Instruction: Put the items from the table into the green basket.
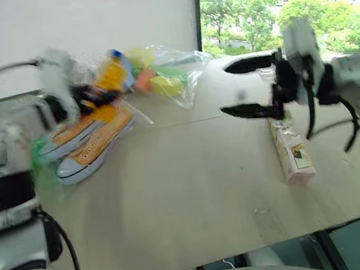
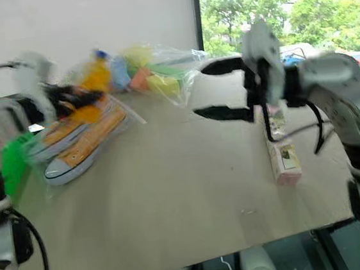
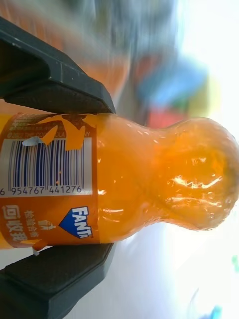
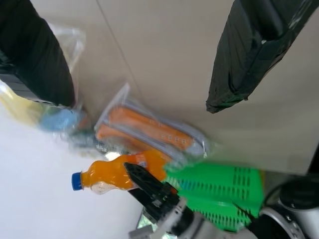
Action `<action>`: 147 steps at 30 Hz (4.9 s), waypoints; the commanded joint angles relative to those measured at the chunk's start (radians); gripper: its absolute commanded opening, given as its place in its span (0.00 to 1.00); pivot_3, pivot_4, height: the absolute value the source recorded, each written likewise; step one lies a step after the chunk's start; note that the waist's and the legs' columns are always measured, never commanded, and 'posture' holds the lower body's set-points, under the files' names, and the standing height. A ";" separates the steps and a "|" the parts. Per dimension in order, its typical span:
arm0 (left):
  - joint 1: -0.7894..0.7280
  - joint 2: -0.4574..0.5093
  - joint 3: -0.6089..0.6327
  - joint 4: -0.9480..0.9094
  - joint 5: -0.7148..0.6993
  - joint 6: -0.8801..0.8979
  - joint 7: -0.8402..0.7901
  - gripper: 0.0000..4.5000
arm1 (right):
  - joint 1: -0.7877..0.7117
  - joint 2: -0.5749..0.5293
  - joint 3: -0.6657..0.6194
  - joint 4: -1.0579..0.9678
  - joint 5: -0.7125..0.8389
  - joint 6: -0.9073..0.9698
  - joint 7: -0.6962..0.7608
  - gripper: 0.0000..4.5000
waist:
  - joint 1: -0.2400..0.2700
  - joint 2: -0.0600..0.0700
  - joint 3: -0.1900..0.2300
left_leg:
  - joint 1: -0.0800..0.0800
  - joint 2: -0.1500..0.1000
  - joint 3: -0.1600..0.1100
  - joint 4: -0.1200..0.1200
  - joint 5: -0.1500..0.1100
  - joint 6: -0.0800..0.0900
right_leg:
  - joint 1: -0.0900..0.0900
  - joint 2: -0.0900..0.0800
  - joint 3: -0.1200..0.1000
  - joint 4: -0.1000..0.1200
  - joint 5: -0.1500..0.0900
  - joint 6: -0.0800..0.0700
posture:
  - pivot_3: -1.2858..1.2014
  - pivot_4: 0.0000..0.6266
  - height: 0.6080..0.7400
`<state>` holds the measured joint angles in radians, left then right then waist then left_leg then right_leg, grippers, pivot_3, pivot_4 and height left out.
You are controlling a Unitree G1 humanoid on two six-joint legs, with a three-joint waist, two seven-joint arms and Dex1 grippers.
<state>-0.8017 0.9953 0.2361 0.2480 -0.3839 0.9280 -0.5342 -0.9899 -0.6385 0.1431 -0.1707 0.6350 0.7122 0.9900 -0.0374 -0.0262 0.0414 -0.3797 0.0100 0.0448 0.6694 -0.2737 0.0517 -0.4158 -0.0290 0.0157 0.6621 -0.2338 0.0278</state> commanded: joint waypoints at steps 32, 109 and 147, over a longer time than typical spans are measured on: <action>-0.278 0.060 -0.112 0.610 0.292 -0.572 -0.265 0.99 | 0.093 0.036 -0.082 -0.101 -0.055 0.148 -0.124 1.00 | 0.084 -0.015 -0.009 | -0.037 -0.007 -0.013 0.010 0.006 -0.009 | -0.029 -0.018 -0.022 0.010 0.003 0.001 | 0.56 0.00 1.00; -0.700 -1.377 -0.153 0.843 -0.011 0.175 0.312 0.99 | 1.185 -0.362 -1.084 -0.677 0.551 0.512 -0.465 1.00 | -0.164 0.006 -0.004 | 0.000 -0.008 0.000 0.001 -0.004 0.006 | 0.002 0.000 0.012 -0.006 -0.004 0.011 | 0.38 0.02 1.00; -0.509 -1.195 -0.284 0.658 0.043 0.257 -0.003 0.00 | 1.232 -0.422 -0.891 -0.696 0.629 0.282 -0.670 1.00 | -0.276 0.007 0.020 | -0.002 -0.008 0.003 -0.001 -0.009 0.013 | 0.004 -0.002 0.015 -0.019 -0.003 0.020 | 0.38 0.05 1.00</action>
<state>-1.3424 -0.1699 -0.0791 0.9999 -0.3199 1.1602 -0.5611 0.2641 -1.0485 -0.7679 -0.8779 1.2848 1.0329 0.3100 -0.3139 -0.0193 0.0611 -0.3818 0.0019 0.0471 0.6682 -0.2824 0.0649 -0.4115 -0.0312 0.0304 0.6434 -0.2363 0.0480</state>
